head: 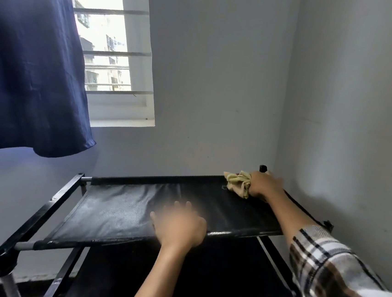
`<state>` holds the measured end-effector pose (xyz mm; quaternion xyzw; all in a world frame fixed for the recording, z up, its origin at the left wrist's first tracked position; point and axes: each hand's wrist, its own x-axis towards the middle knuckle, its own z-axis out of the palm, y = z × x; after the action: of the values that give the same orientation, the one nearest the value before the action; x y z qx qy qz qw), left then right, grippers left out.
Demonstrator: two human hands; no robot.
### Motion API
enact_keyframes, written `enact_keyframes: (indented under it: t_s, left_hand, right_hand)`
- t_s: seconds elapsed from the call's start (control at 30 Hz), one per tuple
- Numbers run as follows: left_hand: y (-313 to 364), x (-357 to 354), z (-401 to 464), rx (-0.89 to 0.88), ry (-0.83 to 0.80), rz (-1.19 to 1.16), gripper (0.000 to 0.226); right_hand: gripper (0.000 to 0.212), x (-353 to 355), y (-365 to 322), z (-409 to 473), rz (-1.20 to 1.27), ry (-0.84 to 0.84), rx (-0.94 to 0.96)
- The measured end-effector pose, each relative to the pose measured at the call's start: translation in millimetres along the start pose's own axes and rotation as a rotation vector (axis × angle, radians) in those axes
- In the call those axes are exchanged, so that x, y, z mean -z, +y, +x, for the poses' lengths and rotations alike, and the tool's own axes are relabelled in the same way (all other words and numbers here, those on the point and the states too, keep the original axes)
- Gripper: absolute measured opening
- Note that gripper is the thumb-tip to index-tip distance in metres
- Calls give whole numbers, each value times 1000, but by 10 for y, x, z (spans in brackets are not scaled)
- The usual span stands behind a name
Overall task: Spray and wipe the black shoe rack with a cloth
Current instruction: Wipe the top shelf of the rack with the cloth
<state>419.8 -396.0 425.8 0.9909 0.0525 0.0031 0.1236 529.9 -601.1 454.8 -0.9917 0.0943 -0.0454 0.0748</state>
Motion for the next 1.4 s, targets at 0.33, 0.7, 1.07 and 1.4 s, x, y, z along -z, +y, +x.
enact_keyframes:
  t_s: [0.33,0.7,1.07,1.4]
  left_hand:
    - [-16,-10,33,31,54,-20,57]
    - [-11,-2,15,26,51,0,56]
    - [13,-10,32,37,68,-26,57]
    - [-11,43,-2,-25,13,31,56]
  right_hand:
    - [23,-49,-879,-554,56,-173,352]
    - [28,53,-104,-372,30,-32,151]
    - [22,95,-592,-908,42,-258,294]
    - [31,212,-102,-896,78,-125,-23]
